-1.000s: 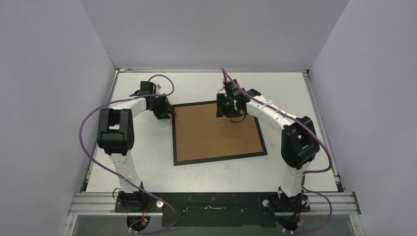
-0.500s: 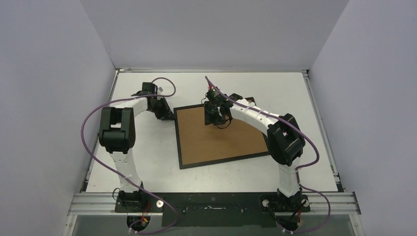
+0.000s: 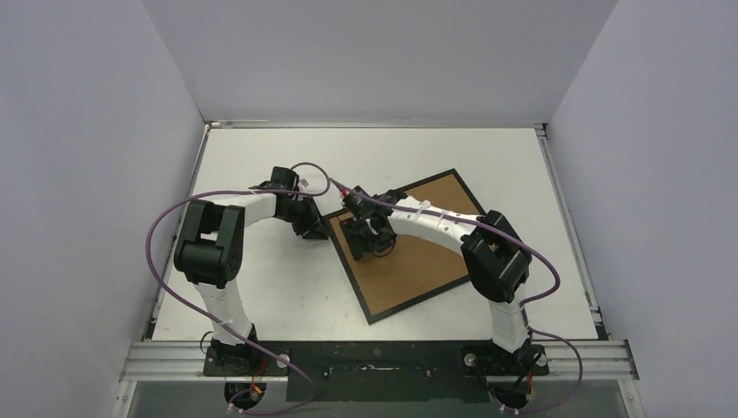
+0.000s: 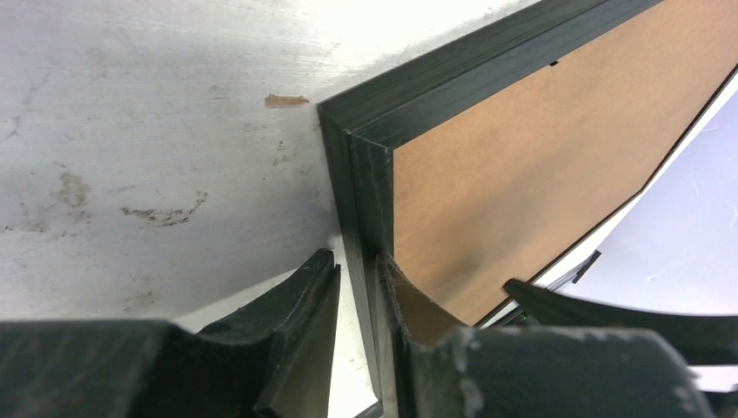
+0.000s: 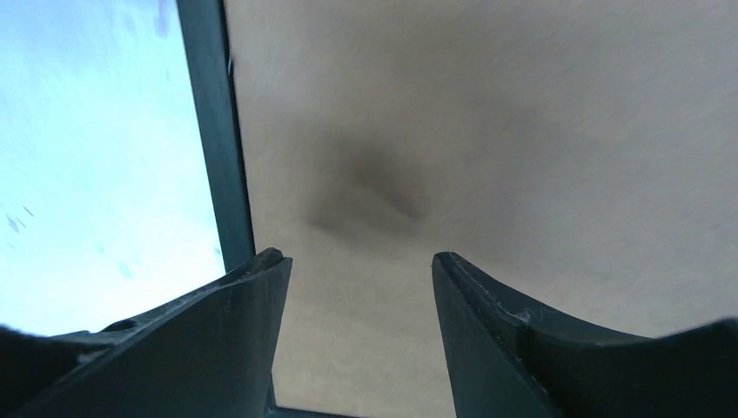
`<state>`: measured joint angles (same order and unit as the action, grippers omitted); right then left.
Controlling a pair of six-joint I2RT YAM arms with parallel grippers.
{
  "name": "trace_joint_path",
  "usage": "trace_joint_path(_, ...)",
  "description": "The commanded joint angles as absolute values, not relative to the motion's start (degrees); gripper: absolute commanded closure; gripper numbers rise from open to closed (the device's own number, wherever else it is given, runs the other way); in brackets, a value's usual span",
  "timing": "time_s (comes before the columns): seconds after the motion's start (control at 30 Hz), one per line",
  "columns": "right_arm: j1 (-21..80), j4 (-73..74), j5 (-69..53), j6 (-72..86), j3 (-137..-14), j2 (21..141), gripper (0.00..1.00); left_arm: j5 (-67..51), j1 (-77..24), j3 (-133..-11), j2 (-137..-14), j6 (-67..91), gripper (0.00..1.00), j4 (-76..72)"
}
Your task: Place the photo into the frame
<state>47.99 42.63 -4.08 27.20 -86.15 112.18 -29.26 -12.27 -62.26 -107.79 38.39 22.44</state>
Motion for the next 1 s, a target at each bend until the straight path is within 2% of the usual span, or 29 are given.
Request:
trace_joint_path(0.0,51.0,47.7,-0.3,22.3,-83.1,106.9,0.37,-29.0,-11.9,-61.3,-105.8,36.6,0.73,21.4)
trace_joint_path(0.07,51.6,49.0,-0.2,21.9,-81.7,105.1,0.35,-30.2,-11.9,-60.5,-105.2,36.3,0.61,20.1)
trace_joint_path(0.17,52.7,49.4,-0.2,21.7,-79.9,102.2,0.33,-31.2,-11.9,-59.8,-105.8,36.4,0.56,17.9)
trace_joint_path(0.43,55.3,46.9,-0.2,23.5,-78.4,102.4,0.38,-27.4,-11.9,-61.7,-111.4,36.6,0.74,20.8)
trace_joint_path(0.57,56.2,44.8,-1.5,23.3,-78.2,104.5,0.42,-26.4,-11.6,-61.6,-112.3,35.9,0.79,22.0)
trace_joint_path(0.97,56.7,39.9,-4.5,23.1,-76.6,107.8,0.44,-26.4,-11.3,-61.6,-113.8,35.5,0.83,22.6)
